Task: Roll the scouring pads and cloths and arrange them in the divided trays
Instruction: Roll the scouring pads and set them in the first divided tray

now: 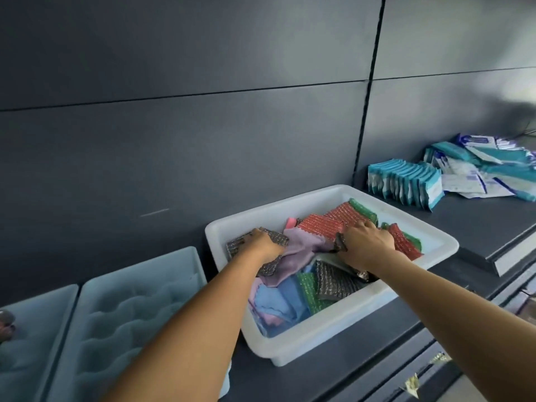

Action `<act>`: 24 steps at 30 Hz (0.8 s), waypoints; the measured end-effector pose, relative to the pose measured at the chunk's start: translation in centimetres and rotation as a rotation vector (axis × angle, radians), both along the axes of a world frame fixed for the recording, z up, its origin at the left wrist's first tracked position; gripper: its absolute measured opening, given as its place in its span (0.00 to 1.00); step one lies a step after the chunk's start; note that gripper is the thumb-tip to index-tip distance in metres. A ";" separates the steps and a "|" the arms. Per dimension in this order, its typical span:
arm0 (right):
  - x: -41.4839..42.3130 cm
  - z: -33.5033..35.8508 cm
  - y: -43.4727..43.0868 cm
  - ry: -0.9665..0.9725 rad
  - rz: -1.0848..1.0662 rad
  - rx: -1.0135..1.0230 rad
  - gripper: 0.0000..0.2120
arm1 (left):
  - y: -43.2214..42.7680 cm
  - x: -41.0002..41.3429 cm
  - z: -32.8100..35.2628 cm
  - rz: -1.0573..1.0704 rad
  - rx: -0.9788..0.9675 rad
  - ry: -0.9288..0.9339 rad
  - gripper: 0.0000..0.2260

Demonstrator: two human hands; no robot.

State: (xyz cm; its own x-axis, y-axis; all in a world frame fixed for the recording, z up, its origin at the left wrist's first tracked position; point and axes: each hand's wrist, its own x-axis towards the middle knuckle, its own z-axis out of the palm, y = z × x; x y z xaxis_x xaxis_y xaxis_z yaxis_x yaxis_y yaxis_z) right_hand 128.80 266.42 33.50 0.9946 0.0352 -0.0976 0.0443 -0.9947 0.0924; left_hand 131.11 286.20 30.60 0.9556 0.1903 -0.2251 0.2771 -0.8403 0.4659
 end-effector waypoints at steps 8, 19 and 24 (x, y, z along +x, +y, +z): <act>0.0 0.0 -0.5 -0.187 0.028 0.154 0.17 | 0.5 1.7 -2.0 -0.014 -0.091 0.021 0.25; -6.6 2.1 5.4 -0.411 0.161 0.897 0.18 | 7.0 -9.1 3.1 -0.078 -0.771 -0.471 0.04; -10.5 2.4 12.6 -0.373 0.296 1.111 0.19 | 14.4 -17.2 3.7 0.017 -0.810 -0.544 0.03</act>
